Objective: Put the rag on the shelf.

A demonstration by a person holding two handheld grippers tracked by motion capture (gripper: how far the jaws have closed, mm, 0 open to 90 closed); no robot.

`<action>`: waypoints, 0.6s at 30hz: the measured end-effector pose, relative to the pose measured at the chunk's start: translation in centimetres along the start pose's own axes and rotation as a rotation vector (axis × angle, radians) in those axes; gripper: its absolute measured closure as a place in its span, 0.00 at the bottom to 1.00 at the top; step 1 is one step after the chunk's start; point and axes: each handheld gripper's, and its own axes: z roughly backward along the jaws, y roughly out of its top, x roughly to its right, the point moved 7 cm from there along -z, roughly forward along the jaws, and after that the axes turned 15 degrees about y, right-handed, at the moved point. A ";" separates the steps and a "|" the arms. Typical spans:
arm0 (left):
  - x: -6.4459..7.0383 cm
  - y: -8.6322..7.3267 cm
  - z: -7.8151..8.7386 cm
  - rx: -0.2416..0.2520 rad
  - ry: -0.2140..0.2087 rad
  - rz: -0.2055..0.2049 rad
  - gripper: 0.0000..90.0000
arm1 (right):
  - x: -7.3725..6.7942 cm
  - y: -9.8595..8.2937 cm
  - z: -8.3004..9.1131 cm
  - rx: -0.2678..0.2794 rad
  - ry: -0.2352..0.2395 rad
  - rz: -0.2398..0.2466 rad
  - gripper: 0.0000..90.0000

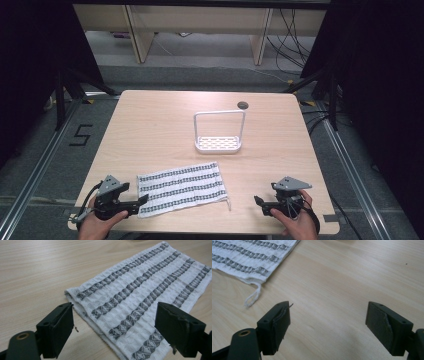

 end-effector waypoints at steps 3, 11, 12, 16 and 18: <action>0.0 0.0 0.0 -0.002 -0.004 0.004 0.16 | 0.1 0.0 0.0 0.002 -0.002 0.010 0.23; -0.1 0.0 -0.1 0.000 0.004 -0.002 0.16 | 0.4 0.0 -0.1 -0.007 -0.001 0.041 0.23; -0.1 0.0 -0.1 0.000 0.004 -0.002 0.16 | 0.4 0.0 -0.1 -0.007 -0.001 0.041 0.23; -0.1 0.0 -0.1 0.005 0.006 0.002 0.16 | 0.4 0.0 0.0 -0.005 -0.013 0.026 0.24; -0.1 0.0 0.0 -0.002 -0.006 0.005 0.16 | 0.3 0.1 -0.1 0.001 0.006 0.027 0.24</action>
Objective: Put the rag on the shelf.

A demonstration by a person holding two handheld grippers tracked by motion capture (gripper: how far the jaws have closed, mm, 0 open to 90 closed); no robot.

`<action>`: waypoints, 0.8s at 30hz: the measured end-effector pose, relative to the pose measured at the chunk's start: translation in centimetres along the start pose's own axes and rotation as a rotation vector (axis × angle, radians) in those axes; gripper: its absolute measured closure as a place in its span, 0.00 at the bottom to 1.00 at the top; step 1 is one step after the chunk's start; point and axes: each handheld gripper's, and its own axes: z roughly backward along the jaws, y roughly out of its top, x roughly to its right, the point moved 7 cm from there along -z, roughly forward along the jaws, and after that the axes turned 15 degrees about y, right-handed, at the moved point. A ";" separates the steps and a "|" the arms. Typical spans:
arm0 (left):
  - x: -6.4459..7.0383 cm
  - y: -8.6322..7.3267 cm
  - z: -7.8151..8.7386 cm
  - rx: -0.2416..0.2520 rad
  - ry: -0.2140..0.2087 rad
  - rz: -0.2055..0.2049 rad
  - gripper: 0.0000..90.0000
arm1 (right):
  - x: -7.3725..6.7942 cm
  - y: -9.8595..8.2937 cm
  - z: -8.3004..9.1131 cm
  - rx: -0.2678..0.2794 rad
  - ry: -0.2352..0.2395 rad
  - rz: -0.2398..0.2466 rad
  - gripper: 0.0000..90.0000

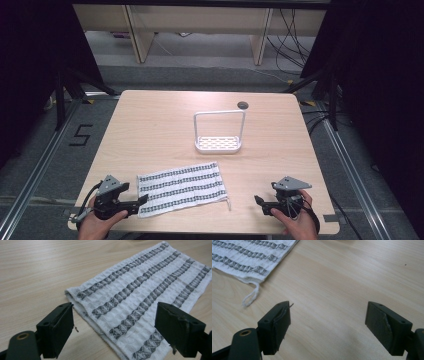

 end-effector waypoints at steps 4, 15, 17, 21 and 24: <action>0.1 0.0 -0.1 -0.007 0.002 -0.004 0.16 | -0.1 -0.1 -0.1 -0.016 -0.013 0.005 0.24; 1.3 1.2 -1.1 -0.012 -0.023 -0.047 0.16 | -1.0 0.6 -0.5 -0.010 0.026 0.024 0.23; 1.6 1.3 -1.2 -0.013 -0.034 -0.056 0.16 | -1.1 0.8 -0.5 -0.010 0.023 0.024 0.23; 2.5 1.9 -1.4 -0.021 -0.052 -0.080 0.16 | -1.3 1.1 -0.7 -0.005 0.025 0.032 0.22; 3.3 2.8 -1.7 -0.007 -0.066 -0.076 0.16 | -1.7 1.5 -0.8 -0.003 0.036 0.055 0.22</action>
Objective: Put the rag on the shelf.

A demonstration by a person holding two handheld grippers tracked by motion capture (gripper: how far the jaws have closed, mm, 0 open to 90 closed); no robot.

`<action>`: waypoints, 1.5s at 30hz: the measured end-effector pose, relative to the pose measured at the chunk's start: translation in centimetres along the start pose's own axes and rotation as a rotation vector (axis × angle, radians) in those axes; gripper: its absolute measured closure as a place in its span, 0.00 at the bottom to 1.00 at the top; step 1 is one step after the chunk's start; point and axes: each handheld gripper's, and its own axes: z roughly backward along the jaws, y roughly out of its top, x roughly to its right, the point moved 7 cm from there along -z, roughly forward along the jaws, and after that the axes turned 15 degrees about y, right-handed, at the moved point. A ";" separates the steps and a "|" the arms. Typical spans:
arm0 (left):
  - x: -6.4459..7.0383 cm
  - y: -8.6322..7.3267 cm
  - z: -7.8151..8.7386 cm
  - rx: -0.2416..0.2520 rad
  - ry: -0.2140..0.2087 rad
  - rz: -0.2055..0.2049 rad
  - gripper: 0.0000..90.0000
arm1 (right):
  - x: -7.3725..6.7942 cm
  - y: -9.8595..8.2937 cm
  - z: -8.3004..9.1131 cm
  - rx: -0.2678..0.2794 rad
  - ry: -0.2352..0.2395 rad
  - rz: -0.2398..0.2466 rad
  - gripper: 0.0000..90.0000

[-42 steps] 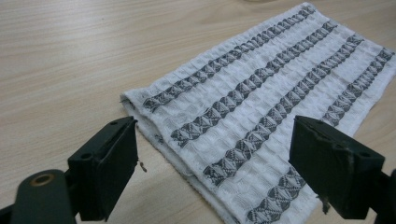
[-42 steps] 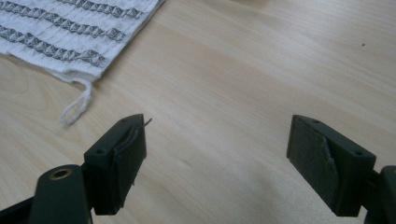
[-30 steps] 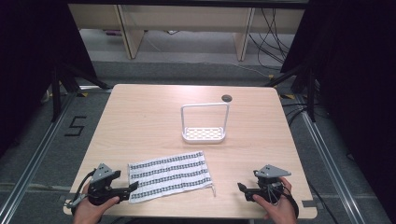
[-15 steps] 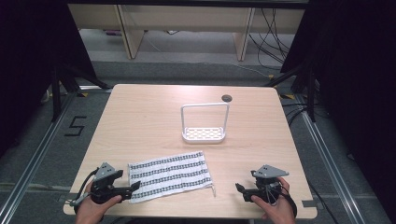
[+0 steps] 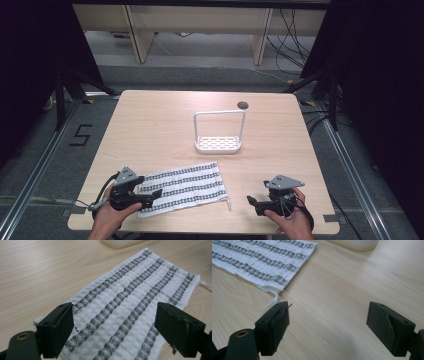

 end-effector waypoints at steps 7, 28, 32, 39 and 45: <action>1.0 1.3 -0.7 -0.005 -0.013 -0.039 0.16 | -0.3 0.5 -0.1 -0.002 -0.001 0.002 0.22; 3.5 6.3 -5.1 -0.052 -0.073 -0.135 0.25 | -2.1 2.1 -1.8 -0.034 0.043 0.080 0.29; 4.6 7.1 -6.0 -0.067 -0.096 -0.172 0.27 | -2.7 2.4 -2.6 -0.049 0.061 0.094 0.31; 6.6 8.0 -7.4 -0.097 -0.130 -0.235 0.30 | -3.8 2.6 -3.8 -0.087 0.089 0.126 0.34; 8.0 8.5 -8.7 -0.119 -0.142 -0.284 0.32 | -4.5 2.8 -4.9 -0.119 0.089 0.156 0.38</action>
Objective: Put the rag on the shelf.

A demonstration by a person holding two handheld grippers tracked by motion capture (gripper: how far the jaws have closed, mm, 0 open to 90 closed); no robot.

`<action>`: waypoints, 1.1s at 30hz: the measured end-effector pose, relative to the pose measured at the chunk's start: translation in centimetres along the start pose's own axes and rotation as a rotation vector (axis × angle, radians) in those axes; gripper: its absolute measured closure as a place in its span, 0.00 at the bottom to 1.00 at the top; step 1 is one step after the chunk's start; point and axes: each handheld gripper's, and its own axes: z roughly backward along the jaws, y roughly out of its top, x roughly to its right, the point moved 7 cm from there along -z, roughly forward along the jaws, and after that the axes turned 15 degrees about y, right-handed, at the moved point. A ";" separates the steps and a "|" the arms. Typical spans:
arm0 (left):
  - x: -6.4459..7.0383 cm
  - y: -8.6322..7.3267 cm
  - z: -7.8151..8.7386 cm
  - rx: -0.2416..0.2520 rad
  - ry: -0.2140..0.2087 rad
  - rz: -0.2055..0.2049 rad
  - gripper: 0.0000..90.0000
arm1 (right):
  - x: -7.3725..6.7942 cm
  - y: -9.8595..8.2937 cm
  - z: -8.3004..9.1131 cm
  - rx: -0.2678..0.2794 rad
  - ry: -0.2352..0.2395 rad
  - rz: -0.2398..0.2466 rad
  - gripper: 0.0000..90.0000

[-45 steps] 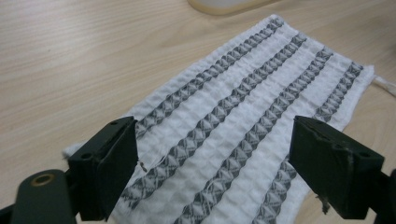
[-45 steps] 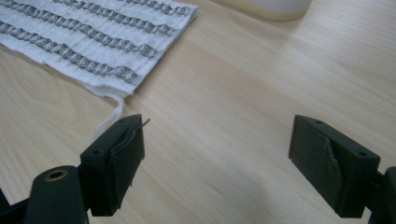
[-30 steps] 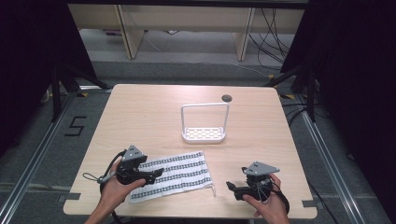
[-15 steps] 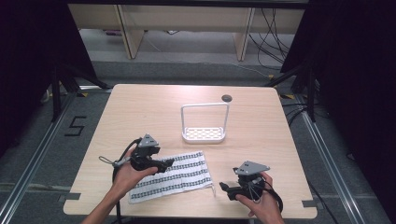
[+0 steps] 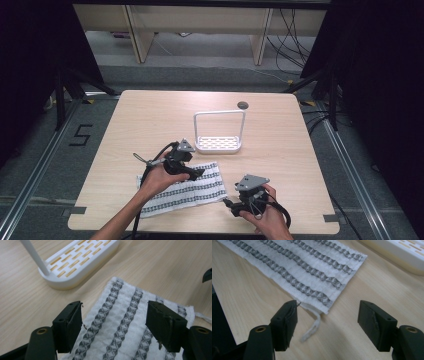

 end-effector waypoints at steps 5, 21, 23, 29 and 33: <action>0.6 0.5 -1.1 -0.028 -0.004 -0.032 0.32 | -0.1 0.1 -0.6 -0.022 0.006 -0.009 0.43; 2.3 2.6 -4.5 -0.080 -0.009 -0.124 0.34 | 0.1 0.1 -2.0 -0.055 0.014 -0.004 0.52; 2.4 2.7 -4.7 -0.082 -0.008 -0.125 0.35 | 0.1 0.1 -2.1 -0.056 0.012 -0.005 0.52; 2.8 2.6 -5.8 -0.110 -0.022 -0.142 0.35 | 0.3 0.2 -2.3 -0.054 0.012 -0.011 0.54; 2.7 2.6 -6.4 -0.120 -0.019 -0.148 0.35 | 0.3 0.2 -2.4 -0.059 0.011 -0.029 0.54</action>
